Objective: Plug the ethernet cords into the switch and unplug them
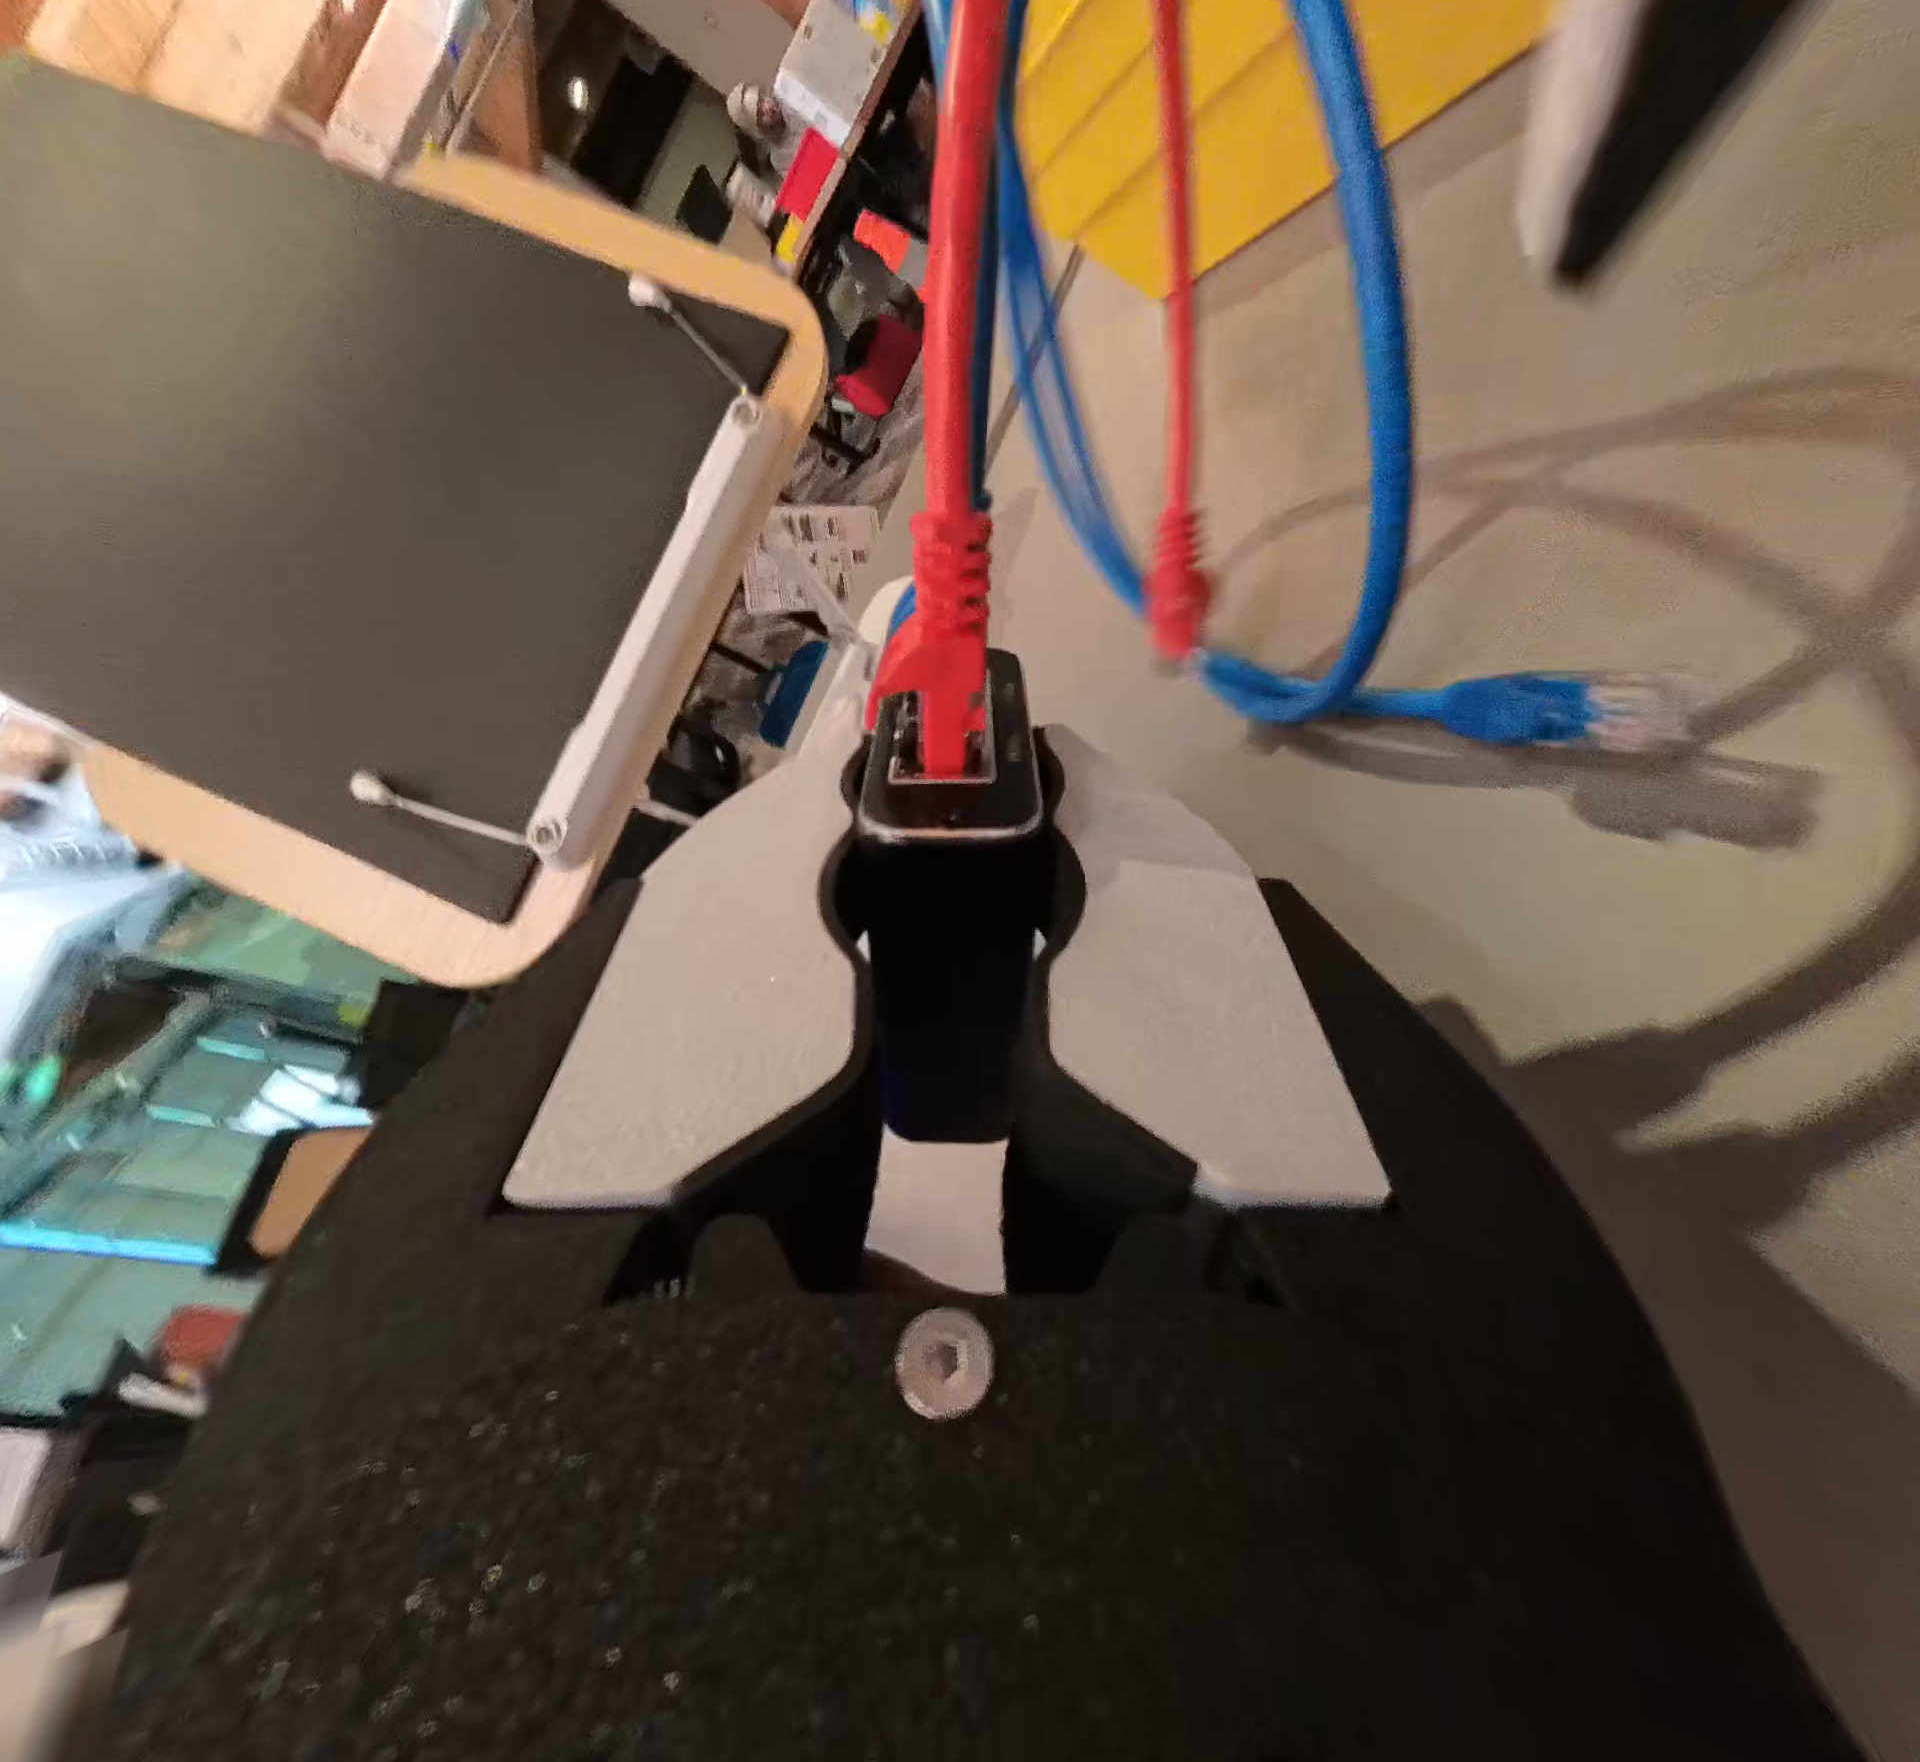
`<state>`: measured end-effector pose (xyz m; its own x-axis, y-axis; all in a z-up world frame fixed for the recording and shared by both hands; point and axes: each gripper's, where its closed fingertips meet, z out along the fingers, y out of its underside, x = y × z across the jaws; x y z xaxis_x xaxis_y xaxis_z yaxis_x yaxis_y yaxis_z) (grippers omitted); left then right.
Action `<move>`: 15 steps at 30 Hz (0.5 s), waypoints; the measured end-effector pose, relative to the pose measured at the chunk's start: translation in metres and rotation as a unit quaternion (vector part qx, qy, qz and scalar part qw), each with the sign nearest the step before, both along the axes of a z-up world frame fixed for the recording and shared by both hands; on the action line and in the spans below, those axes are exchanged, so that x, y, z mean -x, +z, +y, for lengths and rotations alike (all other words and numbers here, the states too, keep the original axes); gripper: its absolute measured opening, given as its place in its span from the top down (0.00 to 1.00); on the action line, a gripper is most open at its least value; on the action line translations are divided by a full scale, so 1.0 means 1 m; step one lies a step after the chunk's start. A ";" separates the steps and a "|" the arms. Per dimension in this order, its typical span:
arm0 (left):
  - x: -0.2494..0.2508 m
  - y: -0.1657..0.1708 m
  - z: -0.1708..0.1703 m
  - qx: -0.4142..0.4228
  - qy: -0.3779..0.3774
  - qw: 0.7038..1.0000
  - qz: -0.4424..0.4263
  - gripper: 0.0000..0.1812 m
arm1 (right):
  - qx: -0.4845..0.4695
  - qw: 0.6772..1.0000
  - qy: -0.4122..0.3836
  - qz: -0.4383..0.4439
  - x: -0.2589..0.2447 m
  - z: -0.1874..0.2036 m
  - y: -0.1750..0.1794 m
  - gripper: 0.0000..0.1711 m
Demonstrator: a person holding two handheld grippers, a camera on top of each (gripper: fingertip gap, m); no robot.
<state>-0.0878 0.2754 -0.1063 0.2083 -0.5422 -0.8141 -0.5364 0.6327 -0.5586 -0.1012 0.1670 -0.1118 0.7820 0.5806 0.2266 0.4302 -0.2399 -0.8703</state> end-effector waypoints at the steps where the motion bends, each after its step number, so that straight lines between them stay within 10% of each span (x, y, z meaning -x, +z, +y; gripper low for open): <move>1: -0.003 -0.001 0.004 -0.019 -0.008 1.000 0.005 0.85 | -0.040 0.998 0.008 -0.050 -0.005 0.002 0.008 0.77; 15: -0.008 -0.031 -0.021 -0.049 -0.061 0.995 0.062 0.85 | -0.127 0.888 0.167 -0.408 0.005 0.052 -0.008 0.85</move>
